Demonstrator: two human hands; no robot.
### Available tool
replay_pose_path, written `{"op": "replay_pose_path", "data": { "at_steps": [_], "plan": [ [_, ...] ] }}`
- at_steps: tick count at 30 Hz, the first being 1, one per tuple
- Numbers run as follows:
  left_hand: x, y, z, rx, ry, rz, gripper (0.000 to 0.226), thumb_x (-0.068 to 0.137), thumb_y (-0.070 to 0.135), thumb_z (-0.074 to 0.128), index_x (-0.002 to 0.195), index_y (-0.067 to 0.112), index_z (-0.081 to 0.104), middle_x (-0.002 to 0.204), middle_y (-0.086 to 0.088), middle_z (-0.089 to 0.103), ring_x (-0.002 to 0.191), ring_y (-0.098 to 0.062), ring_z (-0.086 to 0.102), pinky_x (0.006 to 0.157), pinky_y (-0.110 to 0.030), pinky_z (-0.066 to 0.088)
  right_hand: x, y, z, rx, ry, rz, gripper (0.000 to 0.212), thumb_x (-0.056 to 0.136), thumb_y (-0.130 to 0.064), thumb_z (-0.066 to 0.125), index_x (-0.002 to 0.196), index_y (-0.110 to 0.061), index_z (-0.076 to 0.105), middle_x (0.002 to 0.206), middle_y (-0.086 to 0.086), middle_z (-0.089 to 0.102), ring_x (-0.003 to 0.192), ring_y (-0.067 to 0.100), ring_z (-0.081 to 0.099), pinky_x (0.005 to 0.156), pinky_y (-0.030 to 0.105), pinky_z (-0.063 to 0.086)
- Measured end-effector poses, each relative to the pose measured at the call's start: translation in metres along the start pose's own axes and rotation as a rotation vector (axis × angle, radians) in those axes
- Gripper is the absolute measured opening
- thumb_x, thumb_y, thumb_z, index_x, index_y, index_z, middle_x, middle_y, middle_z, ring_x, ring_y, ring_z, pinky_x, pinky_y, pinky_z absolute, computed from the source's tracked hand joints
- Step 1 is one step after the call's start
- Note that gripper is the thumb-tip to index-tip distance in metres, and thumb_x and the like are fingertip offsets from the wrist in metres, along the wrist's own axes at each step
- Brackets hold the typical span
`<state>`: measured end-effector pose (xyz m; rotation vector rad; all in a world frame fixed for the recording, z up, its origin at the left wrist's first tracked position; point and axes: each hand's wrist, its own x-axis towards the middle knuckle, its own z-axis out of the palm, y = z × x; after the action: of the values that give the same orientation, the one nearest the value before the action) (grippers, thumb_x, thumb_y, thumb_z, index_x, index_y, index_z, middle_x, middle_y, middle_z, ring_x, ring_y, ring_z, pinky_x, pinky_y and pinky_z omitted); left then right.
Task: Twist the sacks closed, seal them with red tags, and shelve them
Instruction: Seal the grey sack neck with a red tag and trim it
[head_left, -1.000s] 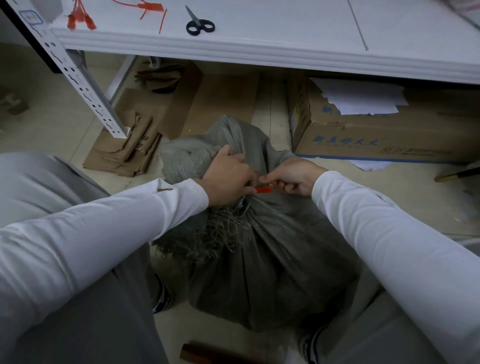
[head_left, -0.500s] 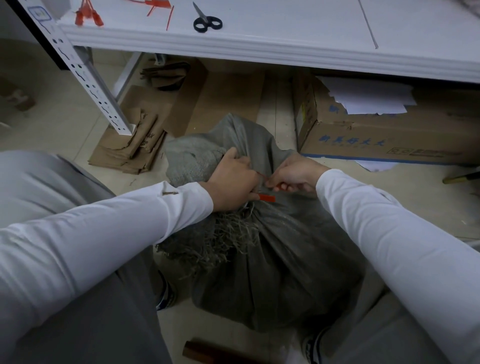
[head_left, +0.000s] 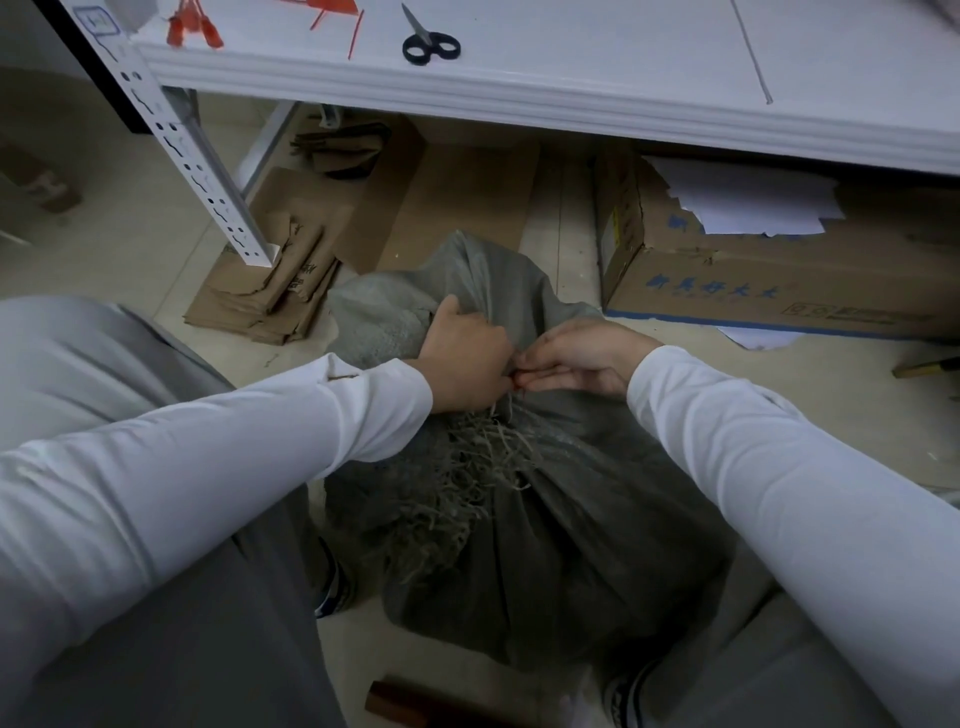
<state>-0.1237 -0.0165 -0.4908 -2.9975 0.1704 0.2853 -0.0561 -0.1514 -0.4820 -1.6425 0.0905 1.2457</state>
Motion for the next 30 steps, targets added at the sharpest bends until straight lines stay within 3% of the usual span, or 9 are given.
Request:
{"op": "replay_pose_path", "data": {
  "at_steps": [4, 7, 12, 17, 21, 23, 30],
  "plan": [
    [0.002, -0.004, 0.002, -0.094, -0.025, -0.053, 0.032, 0.089, 0.047, 0.050, 0.068, 0.024, 0.052, 0.079, 0.002, 0.055, 0.086, -0.021, 0.056, 0.089, -0.039, 0.026, -0.004, -0.001, 0.005, -0.017, 0.038, -0.042, 0.010, 0.092, 0.007, 0.056, 0.084, 0.003, 0.061, 0.085, 0.015, 0.066, 0.078, 0.019, 0.066, 0.068, 0.025, 0.058],
    [0.004, -0.009, 0.002, -0.143, -0.025, -0.056, 0.039, 0.088, 0.049, 0.052, 0.061, 0.022, 0.046, 0.082, 0.001, 0.059, 0.083, -0.021, 0.056, 0.081, -0.037, 0.023, -0.004, -0.001, 0.009, -0.006, 0.100, -0.077, 0.011, 0.092, 0.008, 0.056, 0.082, 0.005, 0.061, 0.081, 0.016, 0.065, 0.072, 0.019, 0.066, 0.065, 0.025, 0.058],
    [-0.001, -0.011, 0.003, -0.180, 0.030, 0.040, 0.033, 0.085, 0.057, 0.056, 0.071, 0.027, 0.056, 0.082, 0.005, 0.054, 0.092, -0.019, 0.054, 0.078, -0.035, 0.019, -0.001, 0.000, 0.008, 0.026, 0.161, -0.123, 0.009, 0.091, 0.008, 0.057, 0.084, 0.009, 0.062, 0.075, 0.018, 0.066, 0.052, 0.014, 0.068, 0.057, 0.022, 0.059],
    [-0.007, -0.014, 0.004, -0.140, 0.094, 0.117, 0.029, 0.089, 0.055, 0.053, 0.095, 0.033, 0.070, 0.092, 0.008, 0.064, 0.102, -0.015, 0.053, 0.079, -0.034, 0.019, 0.001, -0.002, 0.008, -0.003, 0.175, -0.135, 0.010, 0.091, 0.005, 0.059, 0.096, 0.014, 0.061, 0.087, 0.025, 0.068, 0.071, 0.024, 0.070, 0.075, 0.035, 0.058],
    [-0.010, -0.014, 0.004, -0.029, 0.154, 0.235, 0.032, 0.095, 0.050, 0.045, 0.105, 0.033, 0.069, 0.099, 0.009, 0.067, 0.108, -0.015, 0.049, 0.076, -0.034, 0.014, -0.004, -0.007, 0.004, 0.007, 0.155, -0.155, 0.005, 0.091, 0.006, 0.059, 0.088, 0.007, 0.063, 0.081, 0.019, 0.068, 0.074, 0.020, 0.070, 0.063, 0.023, 0.060],
    [-0.011, -0.014, 0.003, 0.003, 0.156, 0.258, 0.033, 0.096, 0.049, 0.042, 0.106, 0.033, 0.068, 0.100, 0.009, 0.067, 0.108, -0.016, 0.049, 0.072, -0.033, 0.010, -0.004, -0.008, 0.002, -0.002, 0.152, -0.173, 0.006, 0.091, 0.006, 0.059, 0.087, 0.006, 0.063, 0.081, 0.018, 0.067, 0.074, 0.019, 0.069, 0.064, 0.021, 0.060],
    [-0.012, -0.016, 0.002, 0.058, 0.204, 0.336, 0.031, 0.098, 0.045, 0.041, 0.104, 0.029, 0.067, 0.099, 0.007, 0.066, 0.104, -0.019, 0.048, 0.078, -0.035, 0.017, -0.003, -0.008, -0.002, -0.011, 0.129, -0.221, 0.008, 0.091, 0.005, 0.059, 0.085, 0.003, 0.063, 0.077, 0.017, 0.067, 0.061, 0.012, 0.071, 0.062, 0.020, 0.059]
  ]
}}
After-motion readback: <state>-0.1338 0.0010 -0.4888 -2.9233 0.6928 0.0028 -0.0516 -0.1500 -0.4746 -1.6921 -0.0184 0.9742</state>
